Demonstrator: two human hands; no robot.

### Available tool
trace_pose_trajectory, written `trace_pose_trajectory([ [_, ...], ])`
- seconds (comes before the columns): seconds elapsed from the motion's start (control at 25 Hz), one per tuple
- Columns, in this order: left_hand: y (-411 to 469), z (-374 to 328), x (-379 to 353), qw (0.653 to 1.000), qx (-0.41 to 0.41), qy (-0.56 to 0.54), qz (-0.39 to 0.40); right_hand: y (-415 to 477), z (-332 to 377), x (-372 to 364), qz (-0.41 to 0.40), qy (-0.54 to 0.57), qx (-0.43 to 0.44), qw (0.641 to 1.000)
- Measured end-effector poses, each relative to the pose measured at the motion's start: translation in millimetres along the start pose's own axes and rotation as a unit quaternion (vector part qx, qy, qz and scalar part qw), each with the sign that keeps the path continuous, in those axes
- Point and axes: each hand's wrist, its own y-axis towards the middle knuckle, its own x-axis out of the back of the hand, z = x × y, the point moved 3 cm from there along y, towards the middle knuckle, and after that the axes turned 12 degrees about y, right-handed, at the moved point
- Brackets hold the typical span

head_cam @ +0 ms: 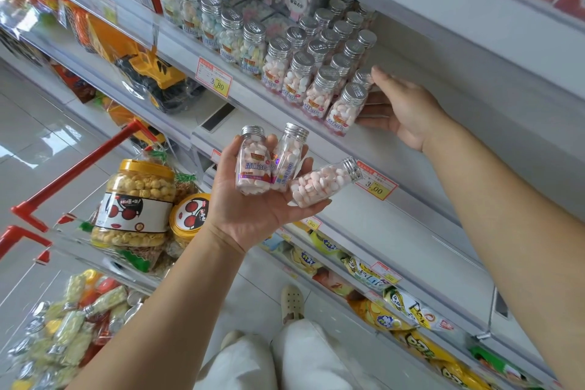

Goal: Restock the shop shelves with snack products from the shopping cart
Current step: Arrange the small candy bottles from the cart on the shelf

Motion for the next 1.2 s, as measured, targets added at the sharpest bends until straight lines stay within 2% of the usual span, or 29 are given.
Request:
trace_pose_trajectory([
  [0.2,-1,0,-2,1.0,0.0,-0.003,0.004,-1,-2,2,-0.033,-0.023,0.014,0.999],
  [0.32,0,1,-6,1.0,0.003,-0.01,0.011,-29,2,10,-0.175,-0.095,0.14,0.97],
  [0.36,1,1,-8,1.0,0.002,-0.013,0.015,-48,2,8,-0.176,-0.117,0.165,0.963],
  [0.4,2,0,-10,1.0,0.002,-0.017,0.019,-67,-2,2,-0.134,-0.141,0.161,0.968],
  [0.52,5,0,-14,0.999,-0.005,-0.029,0.025,-114,-21,-22,0.066,-0.158,0.037,0.985],
  [0.6,8,2,-15,0.999,-0.005,-0.028,0.026,-122,-24,-26,0.107,-0.092,0.025,0.99],
  [0.68,8,5,-14,0.999,-0.01,-0.019,0.028,-119,-15,-16,0.1,-0.048,0.055,0.992],
  [0.76,7,5,-10,1.0,-0.013,-0.02,0.021,-112,0,4,0.071,-0.062,0.09,0.991],
  [0.84,7,4,-7,0.999,-0.018,-0.021,0.017,-100,13,29,0.028,-0.177,0.124,0.976],
  [0.96,8,7,-7,0.999,-0.025,-0.02,0.007,-76,18,49,0.01,-0.367,0.133,0.921],
  [1.12,9,10,-9,1.0,-0.019,-0.016,0.002,-60,16,54,0.048,-0.322,0.091,0.941],
  [1.2,9,10,-8,1.0,-0.017,-0.015,0.003,-62,10,54,0.016,-0.262,0.092,0.961],
])
